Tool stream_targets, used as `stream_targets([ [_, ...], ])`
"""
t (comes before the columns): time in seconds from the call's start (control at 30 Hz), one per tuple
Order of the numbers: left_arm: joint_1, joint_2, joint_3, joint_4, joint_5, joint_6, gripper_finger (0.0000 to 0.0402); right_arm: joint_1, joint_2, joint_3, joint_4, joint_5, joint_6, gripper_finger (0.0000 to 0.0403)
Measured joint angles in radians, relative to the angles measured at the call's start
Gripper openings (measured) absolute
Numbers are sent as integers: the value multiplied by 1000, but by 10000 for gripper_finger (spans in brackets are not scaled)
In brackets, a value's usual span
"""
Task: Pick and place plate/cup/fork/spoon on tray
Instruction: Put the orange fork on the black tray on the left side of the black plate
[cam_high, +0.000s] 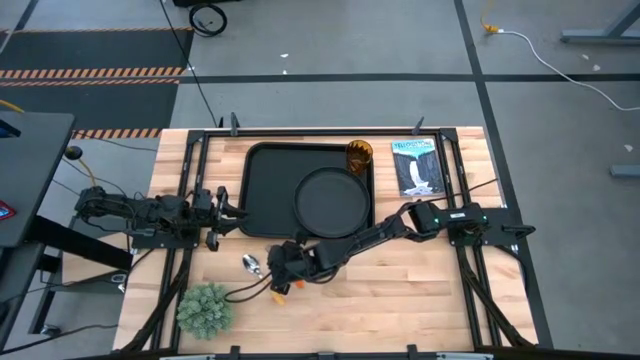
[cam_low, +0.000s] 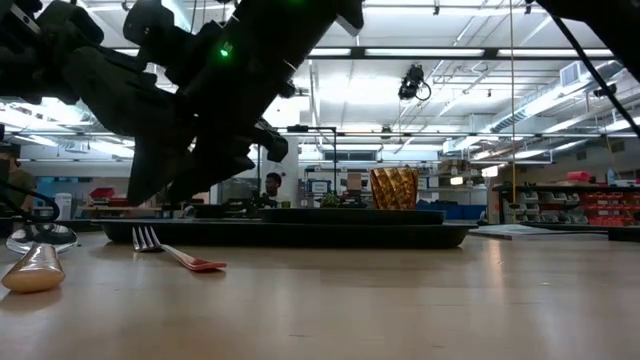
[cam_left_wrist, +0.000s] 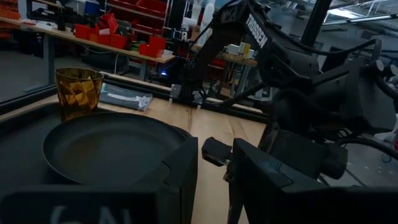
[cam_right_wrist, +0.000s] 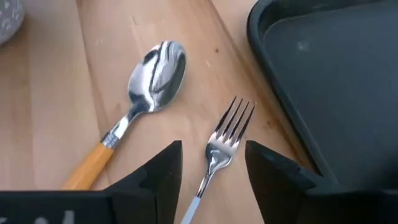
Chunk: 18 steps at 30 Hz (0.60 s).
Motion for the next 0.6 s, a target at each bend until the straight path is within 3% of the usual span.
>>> stream_targets([
  [0.3,0,0,0,-3,0,-1,110,15,-3,-130,152,35,-16,184],
  [0.6,0,0,0,-3,0,-6,110,15,-1,-158,158,36,-15,183],
])
